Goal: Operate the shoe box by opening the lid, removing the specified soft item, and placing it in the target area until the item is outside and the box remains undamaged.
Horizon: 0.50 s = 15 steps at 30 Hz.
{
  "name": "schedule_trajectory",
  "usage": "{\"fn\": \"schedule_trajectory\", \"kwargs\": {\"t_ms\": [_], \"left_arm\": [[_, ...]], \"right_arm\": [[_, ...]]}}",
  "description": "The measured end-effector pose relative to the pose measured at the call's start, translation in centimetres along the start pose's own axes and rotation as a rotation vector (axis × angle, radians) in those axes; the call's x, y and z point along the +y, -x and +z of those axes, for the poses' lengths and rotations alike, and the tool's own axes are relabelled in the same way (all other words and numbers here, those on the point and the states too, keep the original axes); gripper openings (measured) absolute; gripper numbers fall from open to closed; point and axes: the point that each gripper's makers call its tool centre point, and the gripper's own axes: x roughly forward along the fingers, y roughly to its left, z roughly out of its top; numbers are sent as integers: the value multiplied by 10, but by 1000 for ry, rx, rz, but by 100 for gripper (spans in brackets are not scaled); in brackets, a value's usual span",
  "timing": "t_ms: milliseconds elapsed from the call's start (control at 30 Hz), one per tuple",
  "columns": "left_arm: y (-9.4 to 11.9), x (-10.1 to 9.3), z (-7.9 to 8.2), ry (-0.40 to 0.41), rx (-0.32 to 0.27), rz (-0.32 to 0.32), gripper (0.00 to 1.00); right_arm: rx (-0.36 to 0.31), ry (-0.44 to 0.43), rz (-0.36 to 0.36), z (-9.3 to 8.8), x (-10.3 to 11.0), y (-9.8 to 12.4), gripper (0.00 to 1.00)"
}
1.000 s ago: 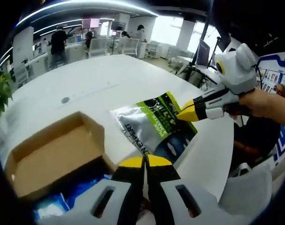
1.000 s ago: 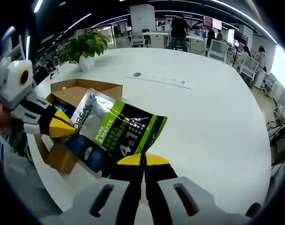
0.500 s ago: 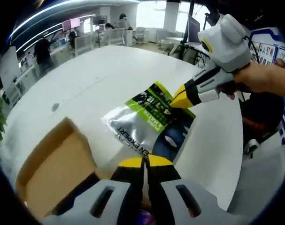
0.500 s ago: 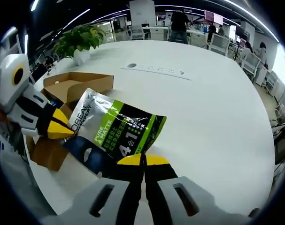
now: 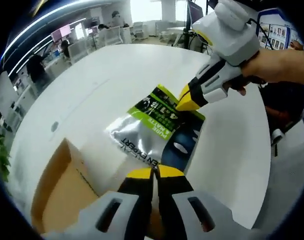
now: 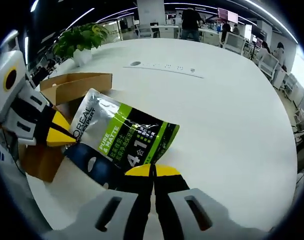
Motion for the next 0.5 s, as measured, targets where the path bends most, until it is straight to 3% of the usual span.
{"fn": "schedule_trajectory", "kwargs": {"t_ms": [200, 400, 500], "left_arm": [[-9, -3, -3, -71, 37, 8, 0], [-17, -6, -10, -191, 81, 13, 0], [-20, -7, -14, -203, 92, 9, 0]], "right_arm": [[-3, -10, -5, -3, -4, -3, 0], [-4, -13, -2, -6, -4, -7, 0], [-5, -1, 1, -8, -3, -9, 0]]}}
